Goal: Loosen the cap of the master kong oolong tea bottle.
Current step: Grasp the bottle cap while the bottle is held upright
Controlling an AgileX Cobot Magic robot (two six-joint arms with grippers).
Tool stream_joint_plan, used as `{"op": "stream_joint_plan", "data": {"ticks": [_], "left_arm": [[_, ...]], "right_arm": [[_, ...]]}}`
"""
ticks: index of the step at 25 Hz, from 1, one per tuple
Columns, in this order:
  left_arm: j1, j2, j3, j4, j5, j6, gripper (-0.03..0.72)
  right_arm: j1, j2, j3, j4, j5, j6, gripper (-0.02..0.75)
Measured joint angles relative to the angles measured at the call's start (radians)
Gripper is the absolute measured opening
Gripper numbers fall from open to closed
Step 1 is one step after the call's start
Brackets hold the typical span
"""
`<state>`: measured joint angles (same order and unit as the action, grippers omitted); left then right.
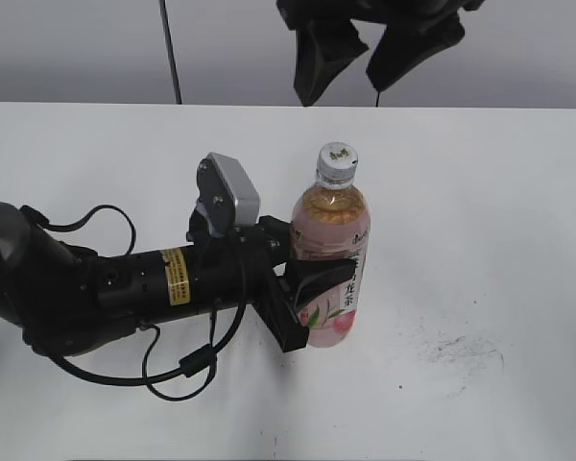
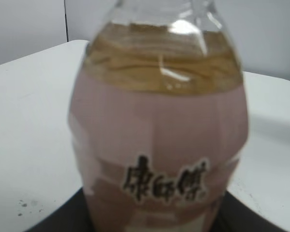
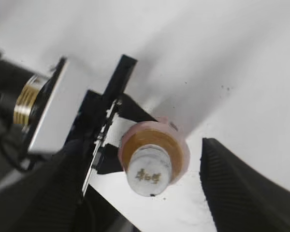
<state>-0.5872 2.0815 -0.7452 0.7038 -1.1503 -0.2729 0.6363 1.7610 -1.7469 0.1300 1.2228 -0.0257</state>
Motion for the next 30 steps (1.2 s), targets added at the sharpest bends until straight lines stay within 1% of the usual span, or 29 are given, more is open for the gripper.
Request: {"op": "stream_joint_plan", "data": {"ticks": [1, 2, 6, 13, 24, 26, 27, 29, 30], "left_arm": [[0.0, 0.0, 0.0, 0.0, 0.0, 0.0, 0.28], [0.0, 0.0, 0.0, 0.0, 0.0, 0.0, 0.28], [0.0, 0.0, 0.0, 0.001, 0.0, 0.0, 0.28], [0.0, 0.0, 0.0, 0.001, 0.0, 0.0, 0.28], [0.0, 0.0, 0.0, 0.001, 0.0, 0.0, 0.28], [0.0, 0.0, 0.0, 0.001, 0.0, 0.0, 0.28], [0.0, 0.0, 0.0, 0.001, 0.0, 0.0, 0.28], [0.0, 0.0, 0.0, 0.001, 0.0, 0.0, 0.28], [0.0, 0.0, 0.0, 0.001, 0.0, 0.0, 0.28]], "right_arm": [[0.0, 0.0, -0.003, -0.034, 0.0, 0.089, 0.562], [-0.001, 0.0, -0.003, -0.043, 0.0, 0.138, 0.562], [-0.001, 0.0, 0.008, -0.02, 0.0, 0.227, 0.559], [0.0, 0.0, 0.108, -0.015, 0.0, 0.246, 0.553], [0.0, 0.021, 0.115, 0.028, 0.001, 0.246, 0.552], [0.0, 0.023, 0.115, 0.028, 0.001, 0.246, 0.532], [0.0, 0.023, 0.115, 0.028, 0.001, 0.244, 0.508], [0.0, 0.023, 0.115, 0.028, 0.001, 0.233, 0.432], [0.0, 0.023, 0.115, 0.028, 0.001, 0.219, 0.363]]}}
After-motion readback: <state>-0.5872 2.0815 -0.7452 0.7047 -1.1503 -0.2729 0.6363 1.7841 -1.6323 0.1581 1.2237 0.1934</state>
